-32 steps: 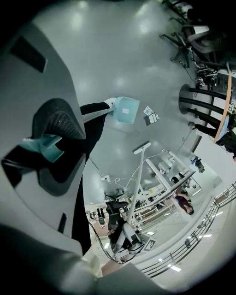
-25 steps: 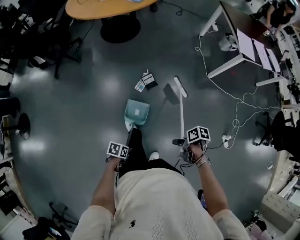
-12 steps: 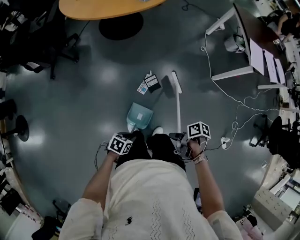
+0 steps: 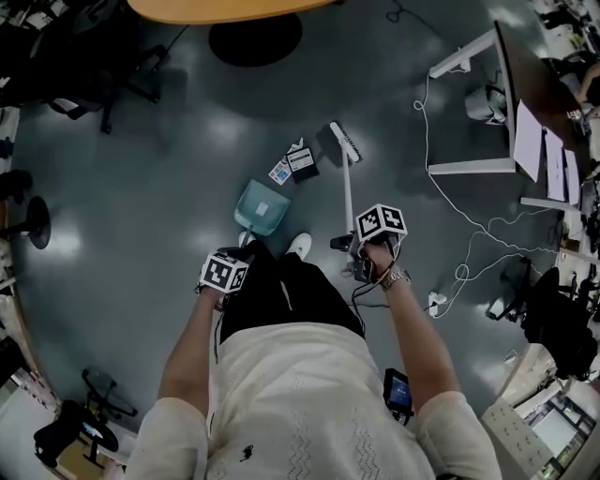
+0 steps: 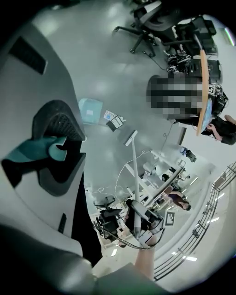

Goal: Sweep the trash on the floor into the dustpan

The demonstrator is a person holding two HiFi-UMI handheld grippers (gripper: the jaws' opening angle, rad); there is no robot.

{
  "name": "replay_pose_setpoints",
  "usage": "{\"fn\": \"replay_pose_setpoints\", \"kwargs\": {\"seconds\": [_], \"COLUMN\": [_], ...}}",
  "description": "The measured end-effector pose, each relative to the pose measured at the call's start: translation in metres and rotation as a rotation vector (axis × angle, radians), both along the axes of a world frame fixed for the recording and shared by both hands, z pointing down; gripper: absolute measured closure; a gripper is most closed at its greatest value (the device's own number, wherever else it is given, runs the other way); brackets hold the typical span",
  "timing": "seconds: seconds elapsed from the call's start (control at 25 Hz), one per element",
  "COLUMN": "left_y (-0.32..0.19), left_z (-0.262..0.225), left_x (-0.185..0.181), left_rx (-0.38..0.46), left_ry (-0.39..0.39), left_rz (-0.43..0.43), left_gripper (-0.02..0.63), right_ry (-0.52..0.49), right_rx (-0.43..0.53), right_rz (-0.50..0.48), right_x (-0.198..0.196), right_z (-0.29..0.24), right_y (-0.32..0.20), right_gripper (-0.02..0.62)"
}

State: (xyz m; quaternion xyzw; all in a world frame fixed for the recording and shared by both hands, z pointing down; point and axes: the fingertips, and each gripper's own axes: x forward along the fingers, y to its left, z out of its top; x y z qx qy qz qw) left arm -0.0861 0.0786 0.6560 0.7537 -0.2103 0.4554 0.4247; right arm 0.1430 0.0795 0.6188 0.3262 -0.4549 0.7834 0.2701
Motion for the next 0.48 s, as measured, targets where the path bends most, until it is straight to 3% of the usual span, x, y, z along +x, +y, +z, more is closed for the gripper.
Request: {"fn": "replay_pose_setpoints", "kwargs": {"seconds": [0.12,0.24,0.36,0.48], "left_y": [-0.003,-0.006,-0.004,-0.001], "left_z": [0.009,0.019,0.03,0.029], "left_x": [0.011,0.018,0.026,0.028], "left_rx": [-0.006,0.049,0.041,-0.039], "left_ry": [0.001,-0.046,-0.077,-0.05], "left_rz": [-0.054,-0.105,-0.082,-0.042], "left_gripper": [0.527,0.528,0.528,0.528], "right_ry": [-0.001,0.007,0.016,-0.007], "right_rx": [-0.001,-0.017,-0.039,-0.05], "right_rz": [-0.045,-0.074,-0.096,-0.06], "right_x": [0.013,0.015,0.007,-0.005], "right_z": [0.017,0.031,0.044,0.048], "right_y": [-0.017,-0.029,-0.043,-0.054], "right_gripper": [0.474,0.474,0.474,0.474]}}
